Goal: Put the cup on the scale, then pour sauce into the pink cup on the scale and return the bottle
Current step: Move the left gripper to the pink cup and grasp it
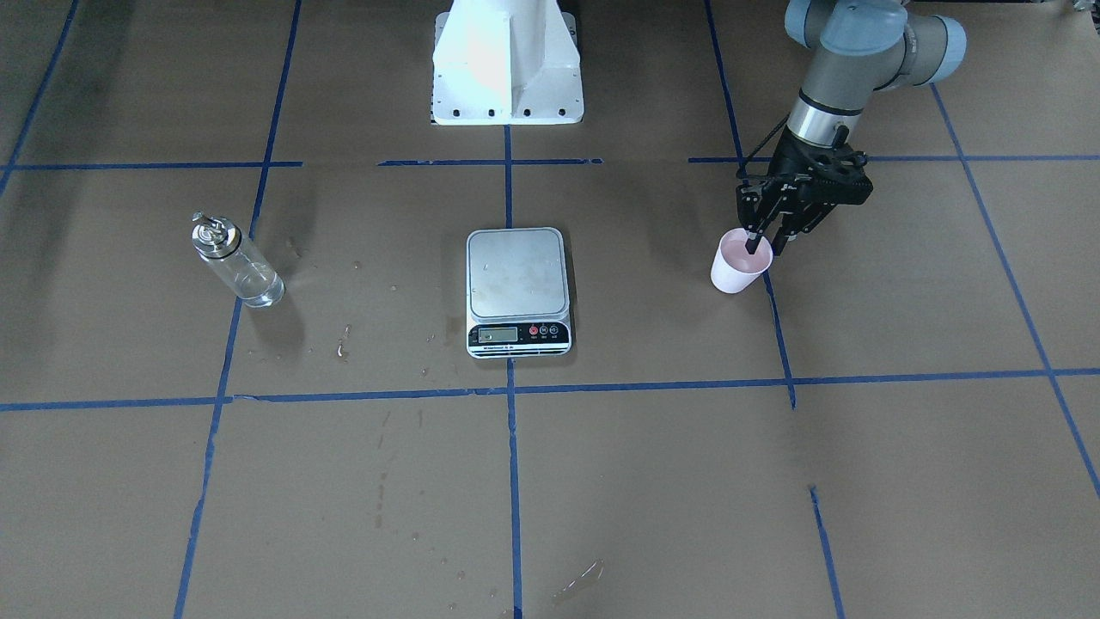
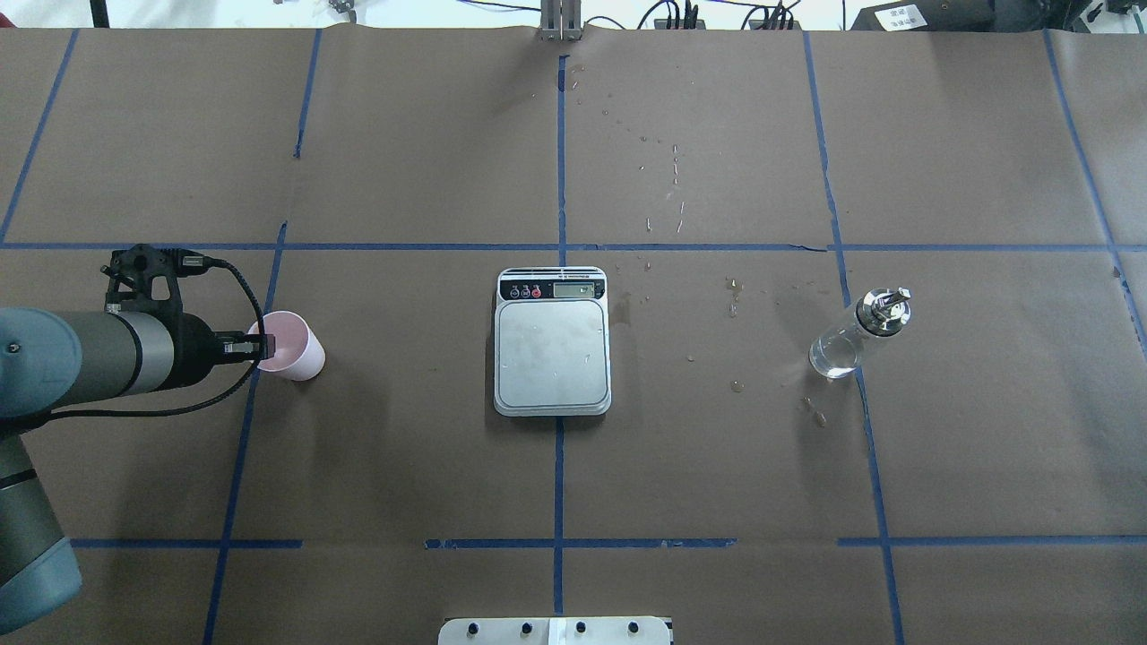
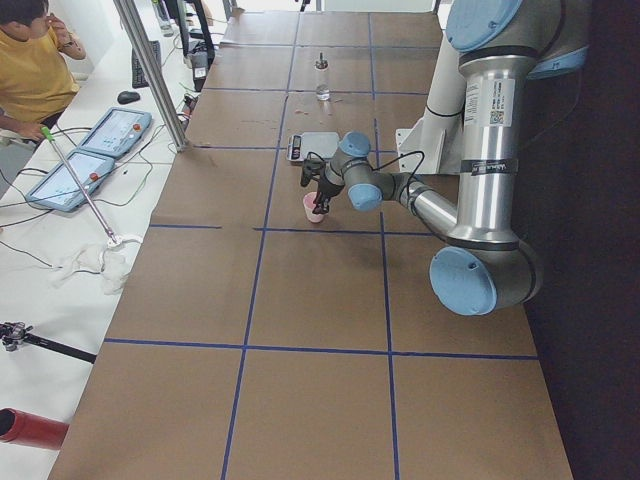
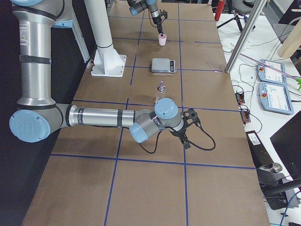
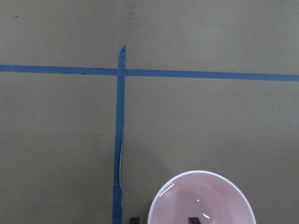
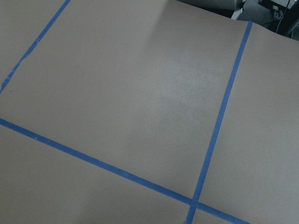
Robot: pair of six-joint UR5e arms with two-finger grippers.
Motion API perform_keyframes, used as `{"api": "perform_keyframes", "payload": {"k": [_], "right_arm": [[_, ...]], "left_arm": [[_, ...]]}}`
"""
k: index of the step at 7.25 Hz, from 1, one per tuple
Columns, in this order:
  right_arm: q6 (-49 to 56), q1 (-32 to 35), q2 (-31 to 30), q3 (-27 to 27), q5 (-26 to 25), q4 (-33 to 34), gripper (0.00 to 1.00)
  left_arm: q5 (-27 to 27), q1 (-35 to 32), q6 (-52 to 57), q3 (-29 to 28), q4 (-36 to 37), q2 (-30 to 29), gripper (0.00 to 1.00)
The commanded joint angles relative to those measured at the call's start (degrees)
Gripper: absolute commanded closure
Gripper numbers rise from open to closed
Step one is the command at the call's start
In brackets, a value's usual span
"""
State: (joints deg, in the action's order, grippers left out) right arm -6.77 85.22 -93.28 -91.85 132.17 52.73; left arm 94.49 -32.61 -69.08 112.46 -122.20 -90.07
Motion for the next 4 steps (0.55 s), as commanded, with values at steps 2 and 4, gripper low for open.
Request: {"api": "perform_keyframes", "payload": {"k": [2, 4], "right_arm": [[0.0, 0.03, -0.06, 0.0, 0.02, 0.0, 0.0], [0.17, 0.03, -0.06, 0.0, 0.02, 0.0, 0.0]], "left_arm": [[0.08, 0.09, 0.0, -0.05, 0.03, 0.16, 0.92], [0.08, 0.09, 0.17, 0.13, 0.38, -0.11, 1.0]]}}
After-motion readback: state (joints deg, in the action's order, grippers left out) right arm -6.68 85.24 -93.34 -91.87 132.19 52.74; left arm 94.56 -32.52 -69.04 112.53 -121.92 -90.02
